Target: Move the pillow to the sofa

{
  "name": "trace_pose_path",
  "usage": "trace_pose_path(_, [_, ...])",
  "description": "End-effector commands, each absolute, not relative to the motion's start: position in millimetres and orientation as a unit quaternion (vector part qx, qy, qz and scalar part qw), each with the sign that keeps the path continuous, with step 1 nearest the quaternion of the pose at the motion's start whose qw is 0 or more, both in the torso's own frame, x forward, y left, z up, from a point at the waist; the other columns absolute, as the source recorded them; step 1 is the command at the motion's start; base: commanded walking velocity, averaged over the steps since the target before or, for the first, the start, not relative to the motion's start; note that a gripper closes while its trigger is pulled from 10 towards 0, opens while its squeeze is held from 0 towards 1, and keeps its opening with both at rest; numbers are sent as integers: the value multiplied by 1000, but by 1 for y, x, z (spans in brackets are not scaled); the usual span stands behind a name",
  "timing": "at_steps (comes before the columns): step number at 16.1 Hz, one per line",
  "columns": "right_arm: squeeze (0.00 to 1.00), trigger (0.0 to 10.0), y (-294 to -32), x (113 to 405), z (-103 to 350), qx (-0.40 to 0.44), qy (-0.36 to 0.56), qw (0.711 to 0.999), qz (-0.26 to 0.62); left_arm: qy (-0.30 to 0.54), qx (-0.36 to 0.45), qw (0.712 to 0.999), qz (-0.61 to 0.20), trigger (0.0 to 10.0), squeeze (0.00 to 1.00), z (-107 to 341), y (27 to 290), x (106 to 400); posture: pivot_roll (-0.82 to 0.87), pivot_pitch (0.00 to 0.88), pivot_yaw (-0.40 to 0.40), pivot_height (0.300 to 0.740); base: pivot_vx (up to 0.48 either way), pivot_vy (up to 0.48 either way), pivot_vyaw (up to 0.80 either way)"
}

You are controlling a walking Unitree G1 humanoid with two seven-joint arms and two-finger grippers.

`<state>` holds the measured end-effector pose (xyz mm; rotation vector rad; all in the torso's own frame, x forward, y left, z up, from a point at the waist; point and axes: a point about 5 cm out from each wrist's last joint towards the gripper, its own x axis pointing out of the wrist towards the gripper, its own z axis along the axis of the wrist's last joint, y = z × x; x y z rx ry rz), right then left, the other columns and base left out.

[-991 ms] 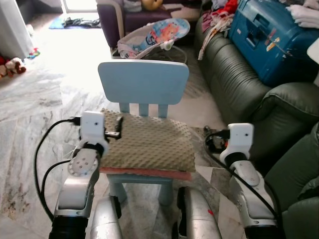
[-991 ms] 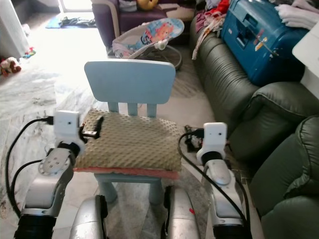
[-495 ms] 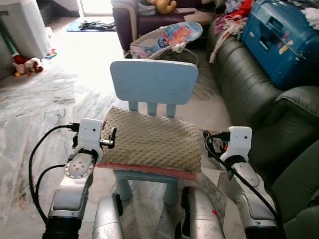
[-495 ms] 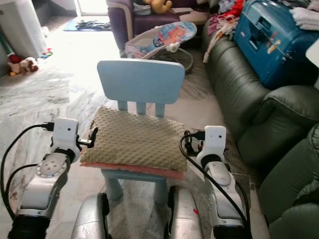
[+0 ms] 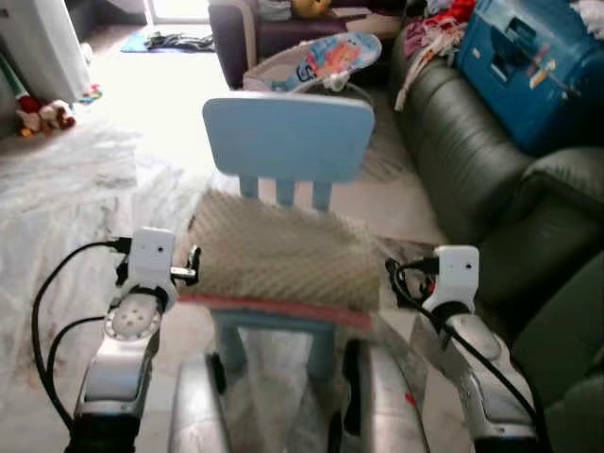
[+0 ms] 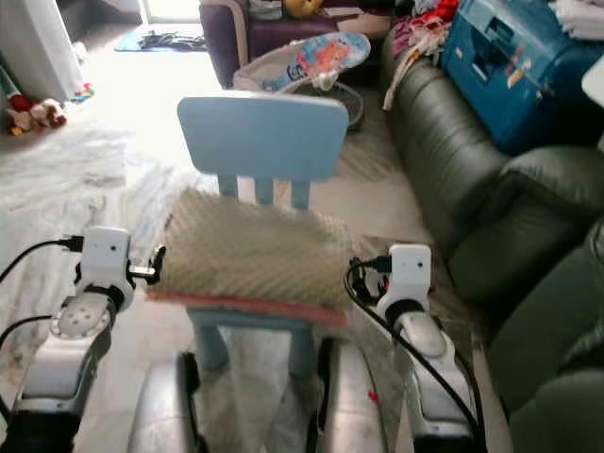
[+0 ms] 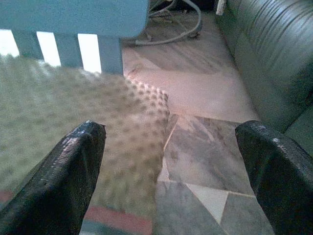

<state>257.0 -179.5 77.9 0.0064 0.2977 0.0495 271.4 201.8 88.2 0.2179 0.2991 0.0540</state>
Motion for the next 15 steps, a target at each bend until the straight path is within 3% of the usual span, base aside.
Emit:
trace_pose_path(1, [0,10000,-182,264,83,3,145,989,27,144,116,982,42,10000,0,93,208,275,-10,0,-52,484,0,0,0])
trace_pose_path(5, [0,10000,-187,276,90,-5,131,991,30,110,111,984,86,10000,0,106,218,289,-14,0,-62,484,0,0,0])
trace_pose_path(10, [0,10000,-181,275,89,-11,121,991,58,101,97,986,90,10000,0,106,212,288,-14,0,-61,484,0,0,0])
trace_pose_path(15, [0,10000,-175,273,86,-7,127,990,61,88,97,987,96,10000,0,107,212,290,-15,13,-60,450,0,0,0])
